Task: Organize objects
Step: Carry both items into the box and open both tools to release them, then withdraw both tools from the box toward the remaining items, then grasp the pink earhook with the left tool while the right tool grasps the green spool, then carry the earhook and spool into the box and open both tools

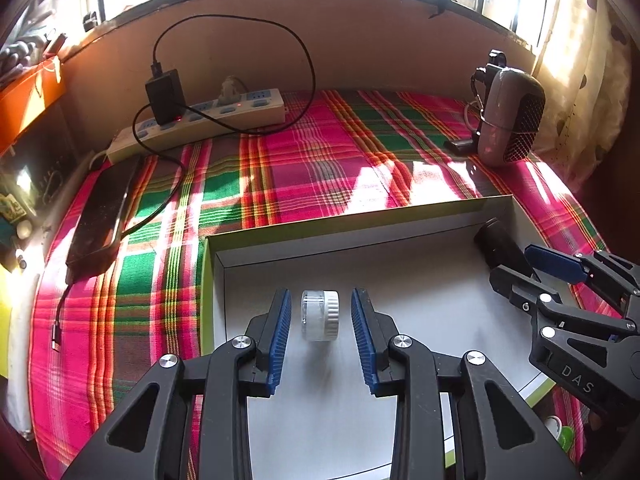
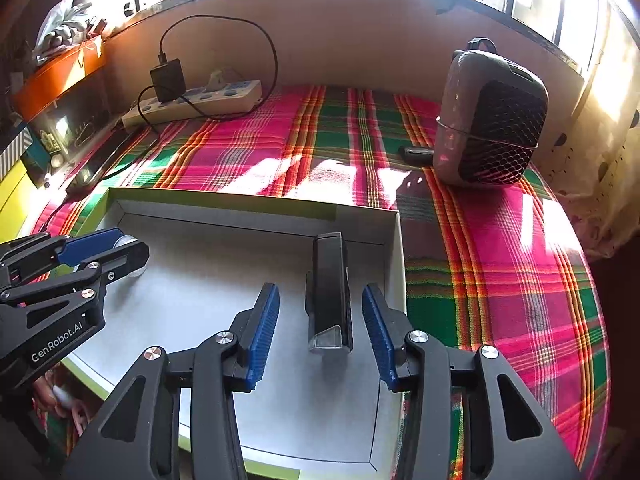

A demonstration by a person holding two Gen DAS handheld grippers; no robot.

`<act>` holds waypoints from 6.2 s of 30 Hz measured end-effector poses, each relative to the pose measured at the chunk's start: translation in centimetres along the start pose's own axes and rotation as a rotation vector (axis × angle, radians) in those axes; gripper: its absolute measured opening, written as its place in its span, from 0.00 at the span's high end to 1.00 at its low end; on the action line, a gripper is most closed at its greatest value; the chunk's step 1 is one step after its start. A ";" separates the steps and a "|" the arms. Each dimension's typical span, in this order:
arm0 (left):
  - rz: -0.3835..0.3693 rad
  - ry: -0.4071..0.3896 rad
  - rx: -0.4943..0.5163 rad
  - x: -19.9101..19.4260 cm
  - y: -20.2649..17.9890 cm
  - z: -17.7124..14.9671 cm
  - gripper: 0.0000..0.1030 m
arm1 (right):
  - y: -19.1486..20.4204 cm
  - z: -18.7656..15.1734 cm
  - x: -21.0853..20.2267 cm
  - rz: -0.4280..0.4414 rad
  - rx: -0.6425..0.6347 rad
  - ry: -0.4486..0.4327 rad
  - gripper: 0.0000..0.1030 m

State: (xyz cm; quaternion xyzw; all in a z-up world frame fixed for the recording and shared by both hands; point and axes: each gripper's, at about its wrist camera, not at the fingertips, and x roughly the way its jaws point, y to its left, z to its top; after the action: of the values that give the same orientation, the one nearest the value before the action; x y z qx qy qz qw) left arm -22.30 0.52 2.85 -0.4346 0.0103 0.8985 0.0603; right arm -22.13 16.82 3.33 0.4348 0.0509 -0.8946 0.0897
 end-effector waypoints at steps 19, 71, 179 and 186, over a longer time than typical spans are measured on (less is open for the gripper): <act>0.000 -0.100 -0.021 -6.4 0.5 -4.0 0.71 | -0.4 -3.5 -5.6 0.035 0.057 -0.088 0.54; -0.051 -0.009 -0.116 -7.6 3.0 -13.7 0.67 | 1.3 -11.7 -6.6 0.069 -0.079 -0.001 0.50; -0.006 -0.128 -0.021 -8.4 1.0 -6.9 0.80 | 2.7 -2.7 -7.7 0.114 -0.039 -0.124 0.69; -0.002 -0.105 -0.017 -6.3 0.8 -5.4 0.80 | 3.6 -0.5 -4.6 0.110 -0.045 -0.089 0.69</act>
State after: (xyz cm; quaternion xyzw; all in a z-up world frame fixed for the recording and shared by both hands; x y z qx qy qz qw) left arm -14.29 -1.24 4.37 -0.3873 -0.0012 0.9201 0.0581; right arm -18.27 13.91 6.60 0.3946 0.0430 -0.9054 0.1507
